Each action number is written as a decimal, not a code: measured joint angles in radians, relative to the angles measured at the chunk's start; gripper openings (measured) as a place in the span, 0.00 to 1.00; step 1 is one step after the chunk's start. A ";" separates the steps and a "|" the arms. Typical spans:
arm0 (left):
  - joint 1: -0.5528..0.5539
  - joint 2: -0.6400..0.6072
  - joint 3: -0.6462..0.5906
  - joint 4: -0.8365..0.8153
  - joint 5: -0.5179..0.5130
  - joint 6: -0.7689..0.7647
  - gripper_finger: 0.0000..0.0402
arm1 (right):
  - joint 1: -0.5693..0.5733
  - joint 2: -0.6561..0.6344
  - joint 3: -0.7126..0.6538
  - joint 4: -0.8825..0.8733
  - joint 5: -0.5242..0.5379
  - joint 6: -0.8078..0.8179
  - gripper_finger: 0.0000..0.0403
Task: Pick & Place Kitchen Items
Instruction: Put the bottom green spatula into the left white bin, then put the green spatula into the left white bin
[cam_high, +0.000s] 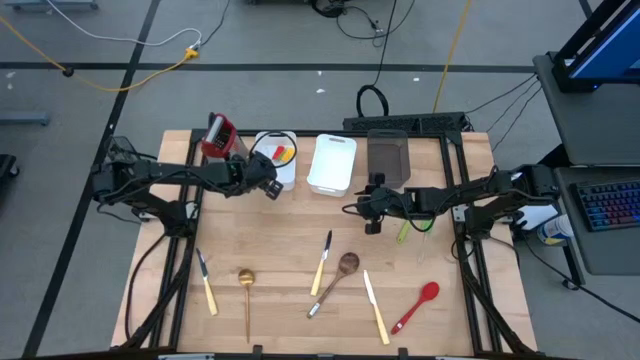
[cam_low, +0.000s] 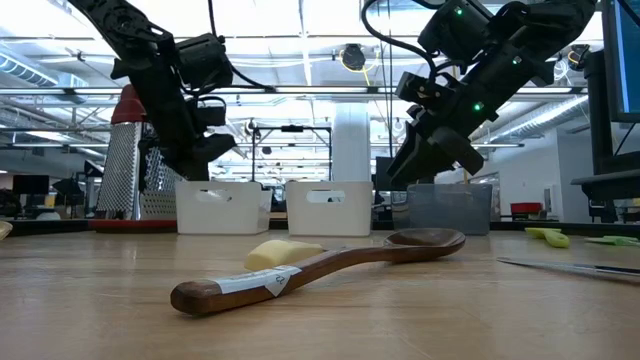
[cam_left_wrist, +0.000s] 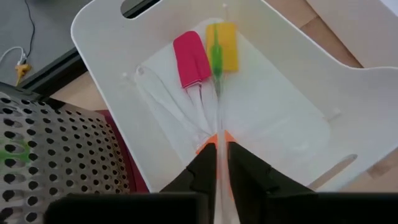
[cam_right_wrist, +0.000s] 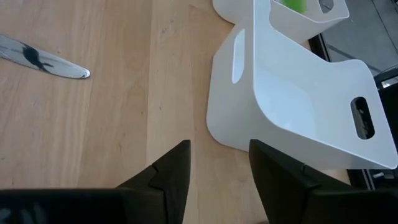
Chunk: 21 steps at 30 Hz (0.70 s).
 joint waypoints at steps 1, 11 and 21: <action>0.000 0.000 0.000 0.000 0.000 0.004 0.13 | 0.000 0.000 0.000 0.000 0.000 0.007 0.39; 0.000 0.000 0.000 0.003 0.000 0.004 0.20 | 0.000 0.000 0.000 0.000 0.000 0.031 0.39; -0.003 0.000 0.000 0.034 0.000 0.001 0.19 | 0.013 -0.018 0.000 -0.069 0.002 0.085 0.39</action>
